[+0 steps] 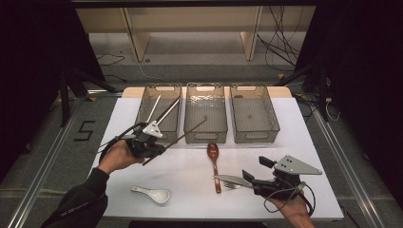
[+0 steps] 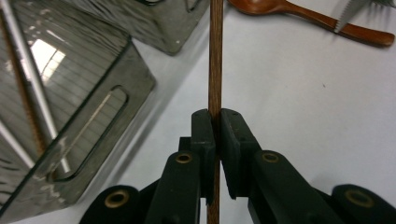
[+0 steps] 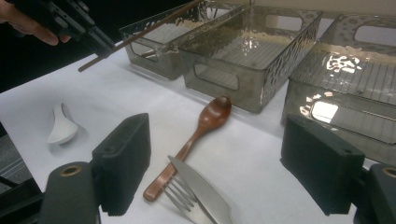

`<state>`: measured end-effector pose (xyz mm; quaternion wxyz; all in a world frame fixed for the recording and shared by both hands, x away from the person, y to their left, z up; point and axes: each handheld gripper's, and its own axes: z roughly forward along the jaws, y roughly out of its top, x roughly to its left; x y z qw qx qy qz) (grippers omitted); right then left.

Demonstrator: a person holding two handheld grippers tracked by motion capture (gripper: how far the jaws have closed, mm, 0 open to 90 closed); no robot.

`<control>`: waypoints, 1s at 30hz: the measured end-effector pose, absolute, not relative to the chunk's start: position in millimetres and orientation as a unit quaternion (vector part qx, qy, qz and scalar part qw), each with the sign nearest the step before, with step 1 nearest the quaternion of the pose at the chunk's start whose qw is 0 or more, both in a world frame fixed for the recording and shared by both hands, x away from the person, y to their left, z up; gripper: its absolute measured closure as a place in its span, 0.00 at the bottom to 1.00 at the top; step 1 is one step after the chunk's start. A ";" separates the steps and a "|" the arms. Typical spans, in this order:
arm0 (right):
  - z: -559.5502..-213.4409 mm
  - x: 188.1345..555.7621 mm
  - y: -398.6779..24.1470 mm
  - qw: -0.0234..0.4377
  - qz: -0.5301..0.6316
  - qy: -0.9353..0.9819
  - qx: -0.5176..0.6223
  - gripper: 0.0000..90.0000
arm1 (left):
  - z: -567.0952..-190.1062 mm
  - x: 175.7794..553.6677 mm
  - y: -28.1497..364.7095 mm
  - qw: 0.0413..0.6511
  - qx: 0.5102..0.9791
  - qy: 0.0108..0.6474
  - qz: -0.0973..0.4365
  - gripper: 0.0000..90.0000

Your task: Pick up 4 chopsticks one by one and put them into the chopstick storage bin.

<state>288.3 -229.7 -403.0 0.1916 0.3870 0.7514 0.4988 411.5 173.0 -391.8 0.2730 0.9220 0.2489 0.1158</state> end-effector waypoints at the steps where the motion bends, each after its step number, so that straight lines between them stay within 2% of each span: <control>1: -403.1 288.4 -229.8 0.192 0.499 0.751 0.387 0.28 | -390.7 412.4 173.8 0.277 0.919 0.255 0.117 0.93; 14: -403.7 288.7 -229.4 0.191 0.498 0.752 0.388 0.28 | -373.9 426.0 189.9 0.333 0.874 0.321 0.147 0.93; 30: -403.8 288.9 -229.6 0.191 0.498 0.752 0.388 0.28 | -364.4 435.5 201.7 0.357 0.846 0.361 0.165 0.93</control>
